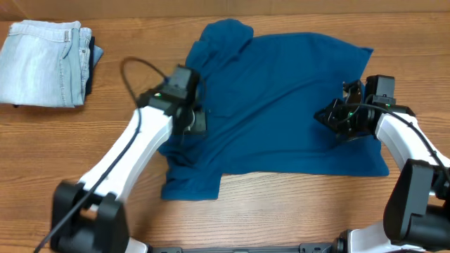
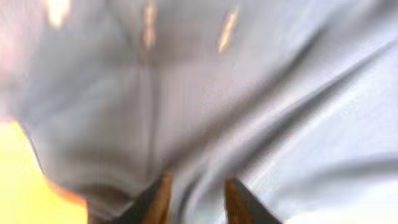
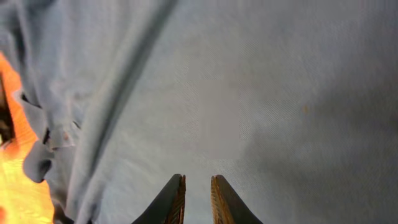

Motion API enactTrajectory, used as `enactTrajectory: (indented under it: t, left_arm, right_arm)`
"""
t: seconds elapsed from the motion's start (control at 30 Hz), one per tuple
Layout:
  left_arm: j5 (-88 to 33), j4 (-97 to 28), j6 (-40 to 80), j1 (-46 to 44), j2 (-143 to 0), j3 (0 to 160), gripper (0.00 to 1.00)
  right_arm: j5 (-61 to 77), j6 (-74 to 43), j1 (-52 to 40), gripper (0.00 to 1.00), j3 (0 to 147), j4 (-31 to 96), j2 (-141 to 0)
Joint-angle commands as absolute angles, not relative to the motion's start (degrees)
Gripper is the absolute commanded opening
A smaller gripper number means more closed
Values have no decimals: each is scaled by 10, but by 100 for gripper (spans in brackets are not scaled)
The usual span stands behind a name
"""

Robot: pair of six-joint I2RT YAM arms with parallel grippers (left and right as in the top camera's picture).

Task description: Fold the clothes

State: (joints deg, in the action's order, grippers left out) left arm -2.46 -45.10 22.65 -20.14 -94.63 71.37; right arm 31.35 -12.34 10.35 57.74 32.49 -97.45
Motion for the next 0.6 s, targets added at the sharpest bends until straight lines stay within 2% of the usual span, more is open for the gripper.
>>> enactTrajectory:
  t: [0.0, 0.03, 0.2, 0.57]
  left_arm:
    - [27, -346, 166, -186, -941, 714, 42]
    - [31, -317, 164, -180, -950, 714, 47]
    - [24, -195, 137, -155, -1019, 714, 55]
    - [-22, -113, 122, -127, -1147, 714, 52]
  right_arm:
    - [338, -120, 100, 19, 578, 302, -961]
    - [341, -120, 100, 19, 578, 297, -961]
    - [343, -120, 100, 20, 578, 298, -961]
    - [361, -119, 90, 20, 578, 314, -961]
